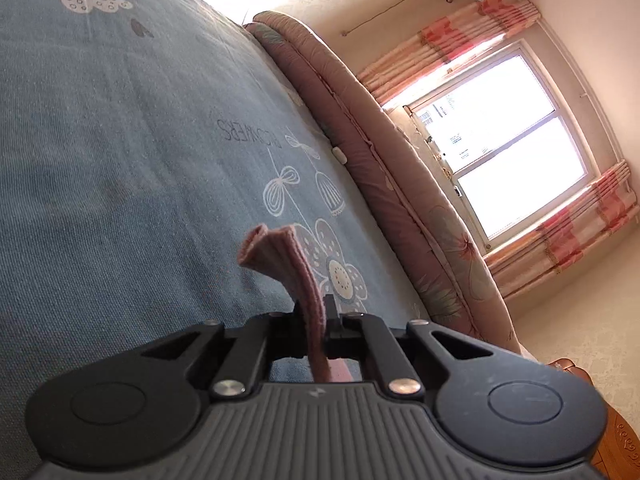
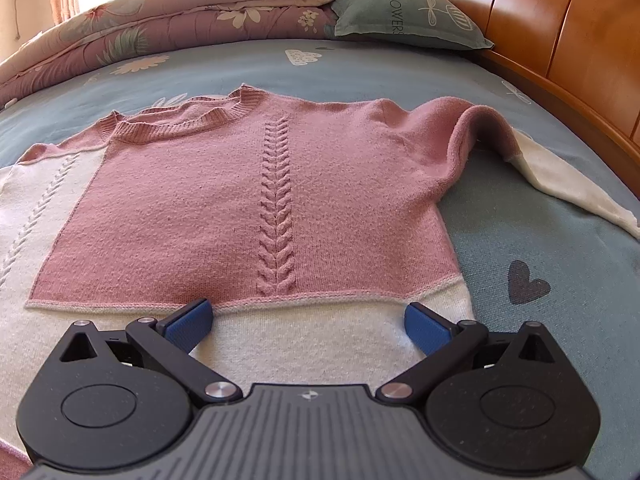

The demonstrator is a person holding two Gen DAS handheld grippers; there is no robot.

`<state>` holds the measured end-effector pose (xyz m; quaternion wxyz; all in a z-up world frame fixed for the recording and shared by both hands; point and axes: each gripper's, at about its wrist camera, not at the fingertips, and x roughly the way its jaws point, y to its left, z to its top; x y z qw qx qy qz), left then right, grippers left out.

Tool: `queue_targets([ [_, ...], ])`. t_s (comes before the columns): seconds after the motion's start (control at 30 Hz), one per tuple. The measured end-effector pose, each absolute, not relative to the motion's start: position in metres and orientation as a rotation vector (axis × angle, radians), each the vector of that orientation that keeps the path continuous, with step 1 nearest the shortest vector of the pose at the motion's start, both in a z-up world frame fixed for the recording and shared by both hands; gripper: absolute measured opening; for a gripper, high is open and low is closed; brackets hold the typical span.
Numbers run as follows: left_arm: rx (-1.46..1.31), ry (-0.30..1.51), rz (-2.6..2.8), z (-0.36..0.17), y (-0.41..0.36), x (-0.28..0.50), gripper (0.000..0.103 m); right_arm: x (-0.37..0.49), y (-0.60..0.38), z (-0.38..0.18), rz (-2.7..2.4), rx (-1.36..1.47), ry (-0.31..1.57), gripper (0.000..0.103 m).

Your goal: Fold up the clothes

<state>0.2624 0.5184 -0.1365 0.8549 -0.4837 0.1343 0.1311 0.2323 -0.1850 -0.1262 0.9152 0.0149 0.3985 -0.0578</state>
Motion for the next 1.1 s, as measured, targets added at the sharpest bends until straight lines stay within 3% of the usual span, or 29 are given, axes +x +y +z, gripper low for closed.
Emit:
queue_targets([
  [0.27,-0.932,0.389,0.472,-0.138,0.526,0.259,0.008,0.230,-0.187,-0.128,-0.109,0.029,0.808,0.103],
  [0.37,-0.775,0.432,0.618,-0.117,0.521,0.256,0.020,0.229,-0.187,-0.128,-0.105,0.029,0.806,0.103],
  [0.5,-0.696,0.502,0.433,-0.086,0.500,0.278,0.041,0.228,-0.186,-0.129,-0.106,0.029,0.799,0.103],
  [0.57,-0.621,0.532,0.327,-0.072,0.472,0.290,0.044,0.228,-0.185,-0.128,-0.111,0.027,0.801,0.103],
  [0.63,-0.450,0.586,0.226,-0.057,0.419,0.302,0.057,0.229,-0.183,-0.125,-0.118,0.027,0.815,0.103],
  [0.7,-0.265,0.637,0.140,-0.047,0.360,0.309,0.065,0.228,-0.177,-0.118,-0.100,0.025,0.822,0.103],
  [0.77,-0.102,0.680,0.047,-0.052,0.302,0.315,0.067,0.227,-0.162,-0.108,-0.012,0.005,0.813,0.103],
  [0.93,-0.077,0.732,0.055,-0.070,0.285,0.316,0.069,0.237,-0.100,-0.075,0.205,-0.090,0.742,0.103],
  [1.03,-0.061,0.763,0.059,-0.082,0.274,0.318,0.080,0.256,-0.063,-0.068,0.312,-0.119,0.743,0.103],
  [1.1,-0.051,0.784,0.062,-0.089,0.267,0.318,0.080,0.269,-0.035,-0.069,0.374,-0.152,0.745,0.103],
])
